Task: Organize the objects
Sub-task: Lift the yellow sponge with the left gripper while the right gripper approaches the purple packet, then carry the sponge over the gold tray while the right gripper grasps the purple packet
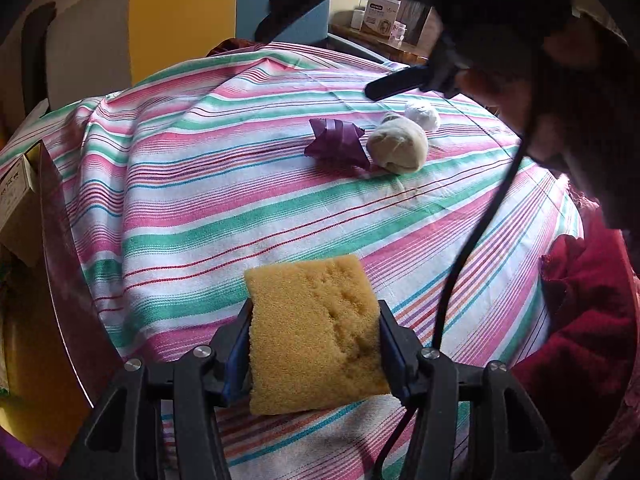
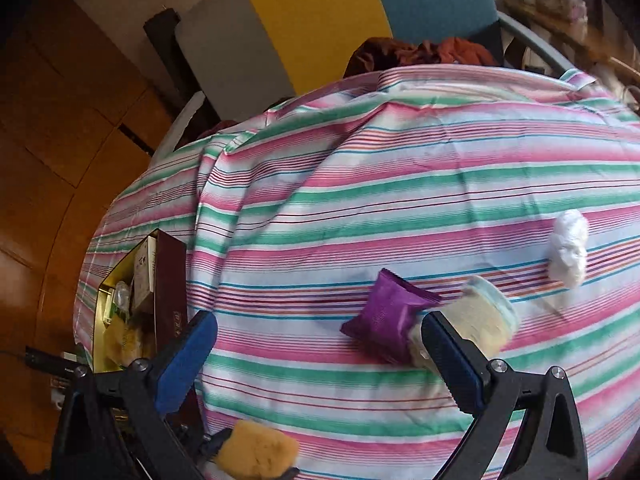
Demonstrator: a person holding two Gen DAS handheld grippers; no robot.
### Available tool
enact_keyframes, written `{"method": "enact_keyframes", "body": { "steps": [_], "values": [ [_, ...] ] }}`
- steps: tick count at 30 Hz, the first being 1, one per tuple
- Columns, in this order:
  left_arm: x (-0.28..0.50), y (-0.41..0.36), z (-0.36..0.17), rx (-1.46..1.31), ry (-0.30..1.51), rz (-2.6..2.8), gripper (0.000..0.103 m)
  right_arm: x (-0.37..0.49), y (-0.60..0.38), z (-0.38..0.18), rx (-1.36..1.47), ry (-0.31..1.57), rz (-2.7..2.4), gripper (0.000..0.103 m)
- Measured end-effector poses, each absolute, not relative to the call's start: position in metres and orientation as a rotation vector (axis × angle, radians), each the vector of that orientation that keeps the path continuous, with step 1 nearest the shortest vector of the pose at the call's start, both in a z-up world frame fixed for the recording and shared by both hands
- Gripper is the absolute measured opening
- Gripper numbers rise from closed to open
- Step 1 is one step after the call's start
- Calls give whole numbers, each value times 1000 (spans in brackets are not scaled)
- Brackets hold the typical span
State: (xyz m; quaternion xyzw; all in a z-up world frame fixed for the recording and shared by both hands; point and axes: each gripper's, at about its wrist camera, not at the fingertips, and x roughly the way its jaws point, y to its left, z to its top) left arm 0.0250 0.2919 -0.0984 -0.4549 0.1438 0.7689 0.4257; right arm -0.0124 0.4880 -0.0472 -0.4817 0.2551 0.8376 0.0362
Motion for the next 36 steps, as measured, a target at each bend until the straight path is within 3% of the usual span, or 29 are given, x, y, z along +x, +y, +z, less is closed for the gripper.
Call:
{"method": "enact_keyframes", "body": {
  "steps": [8, 14, 17, 18, 19, 21, 36],
  "values": [
    [25, 291, -99, -1139, 346, 1922, 57, -32, 505, -97, -1639, 900, 2379, 103],
    [24, 288, -99, -1142, 335, 1920, 57, -40, 498, -98, -1704, 772, 2357, 95],
    [23, 290, -99, -1145, 329, 1920, 57, -48, 496, -107, -1758, 698, 2298, 79],
    [23, 289, -99, -1146, 327, 1920, 57, -50, 495, -109, -1765, 660, 2284, 70],
    [23, 289, -99, -1146, 326, 1920, 57, -52, 495, -112, -1778, 631, 2271, 52],
    [23, 289, -99, -1145, 324, 1920, 57, -52, 493, -121, -1807, 594, 2235, 40],
    [31, 291, -98, -1127, 382, 1943, 56, -8, 480, -120, -1541, 392, 2535, 41]
  ]
}}
